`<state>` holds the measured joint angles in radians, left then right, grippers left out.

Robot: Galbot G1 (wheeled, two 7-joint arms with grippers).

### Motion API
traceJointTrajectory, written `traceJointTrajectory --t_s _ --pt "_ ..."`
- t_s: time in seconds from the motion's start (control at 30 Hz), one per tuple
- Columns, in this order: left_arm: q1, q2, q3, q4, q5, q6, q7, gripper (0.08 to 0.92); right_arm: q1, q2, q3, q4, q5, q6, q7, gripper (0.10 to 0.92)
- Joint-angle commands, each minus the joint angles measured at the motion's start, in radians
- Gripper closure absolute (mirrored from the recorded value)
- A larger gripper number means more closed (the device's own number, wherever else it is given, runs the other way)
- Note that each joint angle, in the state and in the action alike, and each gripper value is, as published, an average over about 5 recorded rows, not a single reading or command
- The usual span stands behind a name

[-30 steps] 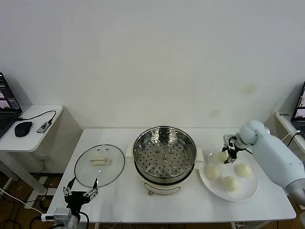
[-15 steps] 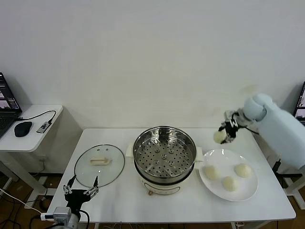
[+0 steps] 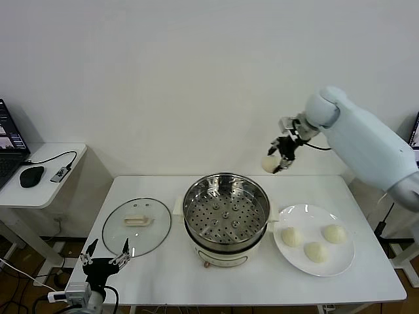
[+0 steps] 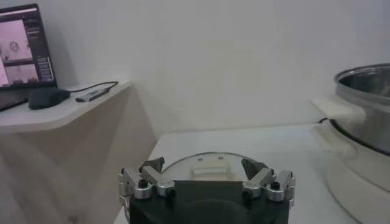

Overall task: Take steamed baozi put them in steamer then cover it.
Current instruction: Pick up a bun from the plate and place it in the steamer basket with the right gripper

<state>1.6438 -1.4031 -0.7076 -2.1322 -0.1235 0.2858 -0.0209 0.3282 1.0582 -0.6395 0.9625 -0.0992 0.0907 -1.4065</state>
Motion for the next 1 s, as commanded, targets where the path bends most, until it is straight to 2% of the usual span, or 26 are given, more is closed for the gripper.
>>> traceJointTrajectory --t_s 0.03,0.17,0.37,0.67,0.77,1.0 --pt "-0.001 0.002 -0.003 -0.002 -0.021 0.008 -0.002 0.177 0.056 0.138 -0.024 -0.107 0.063 0.431 -0.061 0.415" --pt "0.000 0.007 -0.002 0.001 -0.021 0.010 -0.001 0.177 0.059 0.136 -0.035 -0.048 -0.016 0.522 -0.055 0.413" --pt "0.004 0.011 -0.001 -0.007 -0.015 0.016 0.004 0.177 0.045 0.153 -0.046 0.072 -0.215 0.622 0.001 0.412" --pt "0.015 0.005 0.006 -0.019 0.004 0.024 0.004 0.177 0.011 0.125 -0.106 0.263 -0.375 0.665 0.027 0.414" --pt "0.018 0.005 0.006 -0.020 0.007 0.028 0.003 0.177 -0.003 0.123 -0.118 0.281 -0.429 0.679 0.040 0.414" --pt "0.024 0.002 0.013 -0.025 0.010 0.039 0.002 0.177 -0.018 0.157 -0.128 0.235 -0.426 0.674 0.037 0.411"
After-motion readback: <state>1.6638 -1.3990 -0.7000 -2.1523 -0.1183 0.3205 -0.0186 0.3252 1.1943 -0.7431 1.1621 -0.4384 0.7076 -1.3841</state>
